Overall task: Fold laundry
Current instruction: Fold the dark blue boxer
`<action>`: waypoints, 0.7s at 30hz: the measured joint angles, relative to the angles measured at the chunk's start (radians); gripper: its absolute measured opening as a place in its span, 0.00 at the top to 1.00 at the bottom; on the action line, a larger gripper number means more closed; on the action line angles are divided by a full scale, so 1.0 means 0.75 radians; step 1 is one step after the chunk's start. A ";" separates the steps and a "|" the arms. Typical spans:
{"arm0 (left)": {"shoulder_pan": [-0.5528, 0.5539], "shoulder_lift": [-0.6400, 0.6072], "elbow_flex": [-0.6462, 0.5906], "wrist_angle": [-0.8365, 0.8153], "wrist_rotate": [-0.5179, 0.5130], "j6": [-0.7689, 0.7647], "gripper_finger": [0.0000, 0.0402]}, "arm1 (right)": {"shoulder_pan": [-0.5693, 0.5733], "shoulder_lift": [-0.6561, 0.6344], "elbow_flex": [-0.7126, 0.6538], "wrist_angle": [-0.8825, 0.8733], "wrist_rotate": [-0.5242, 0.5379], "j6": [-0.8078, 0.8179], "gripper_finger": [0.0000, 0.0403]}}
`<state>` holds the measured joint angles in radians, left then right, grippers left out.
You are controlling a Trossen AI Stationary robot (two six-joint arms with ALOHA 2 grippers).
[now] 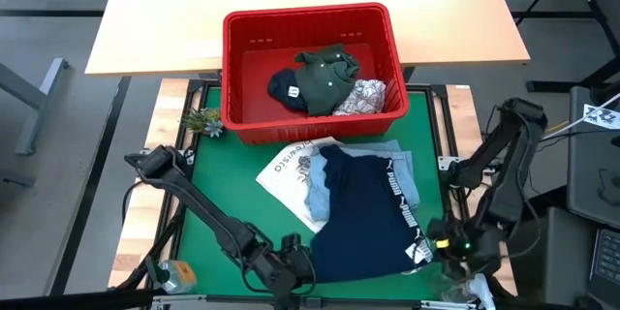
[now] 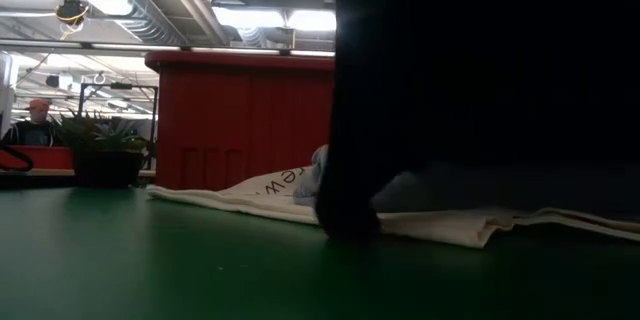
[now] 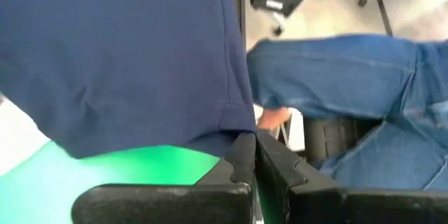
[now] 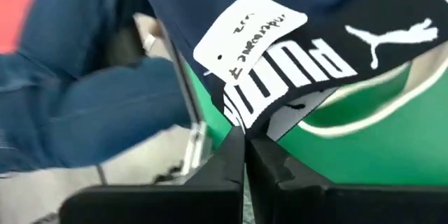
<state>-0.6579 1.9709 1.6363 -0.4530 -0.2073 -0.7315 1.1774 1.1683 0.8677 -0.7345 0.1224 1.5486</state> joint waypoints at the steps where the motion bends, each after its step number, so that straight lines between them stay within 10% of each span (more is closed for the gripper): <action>1: 0.001 0.009 0.000 0.000 0.015 0.000 1.00 | 0.000 0.025 0.000 0.001 -0.028 0.000 0.99; 21: 0.007 0.074 0.000 0.000 0.093 -0.108 0.92 | 0.001 0.140 0.001 0.079 -0.156 -0.001 0.99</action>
<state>-0.6529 2.0262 1.6363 -0.4527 -0.1375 -0.8128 1.1778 1.2736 0.8680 -0.6750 0.0057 1.5482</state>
